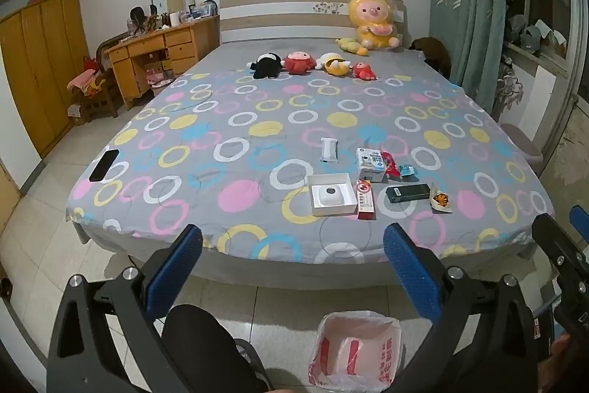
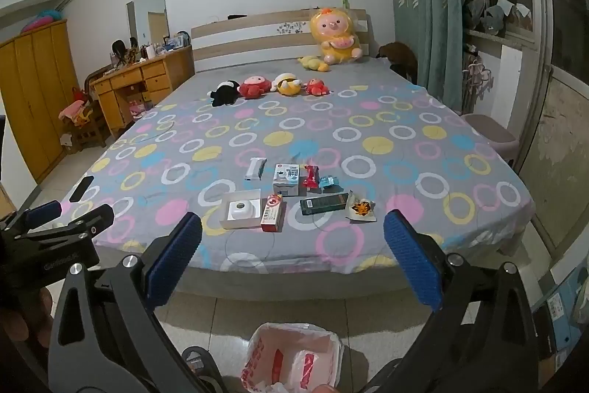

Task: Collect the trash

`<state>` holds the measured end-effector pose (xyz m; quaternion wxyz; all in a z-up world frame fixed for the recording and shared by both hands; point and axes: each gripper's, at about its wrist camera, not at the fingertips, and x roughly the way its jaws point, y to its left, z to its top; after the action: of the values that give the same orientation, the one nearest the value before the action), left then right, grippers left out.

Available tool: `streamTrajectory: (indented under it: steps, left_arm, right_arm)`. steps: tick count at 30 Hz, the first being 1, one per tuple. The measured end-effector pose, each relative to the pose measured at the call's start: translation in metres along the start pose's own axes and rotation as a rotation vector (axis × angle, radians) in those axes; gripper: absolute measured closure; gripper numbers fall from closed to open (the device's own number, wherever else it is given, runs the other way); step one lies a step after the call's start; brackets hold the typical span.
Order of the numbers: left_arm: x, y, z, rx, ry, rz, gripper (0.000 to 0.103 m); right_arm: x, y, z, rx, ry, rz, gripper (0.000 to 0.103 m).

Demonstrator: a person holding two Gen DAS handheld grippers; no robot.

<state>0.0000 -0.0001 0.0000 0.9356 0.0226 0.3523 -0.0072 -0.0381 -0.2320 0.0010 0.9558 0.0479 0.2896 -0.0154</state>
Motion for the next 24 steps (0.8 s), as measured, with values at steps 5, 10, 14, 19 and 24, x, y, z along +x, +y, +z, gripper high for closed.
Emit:
streamTrajectory:
  steps: [5,10,14,19,24]
  left_arm:
    - [0.001,-0.001,0.001,0.000,0.000,0.002,0.006]
    - [-0.003,-0.002,0.002,0.000,-0.008,0.003,0.006]
    - [-0.005,-0.003,0.004,0.000,-0.007,0.003,0.006]
    - [-0.004,-0.003,0.002,0.003,-0.011,0.004,0.006]
    - [-0.008,-0.003,0.006,0.004,-0.012,0.005,0.006]
  right_arm:
    - [0.000,0.001,0.000,0.001,-0.002,0.012,0.006]
    - [0.003,0.004,0.002,0.002,0.003,0.018,0.006]
    - [-0.001,0.000,0.000,0.007,-0.007,0.010,0.006]
    - [0.000,0.000,0.000,0.008,-0.006,0.011,0.006]
    - [0.000,0.000,0.000,0.009,-0.006,0.011,0.006]
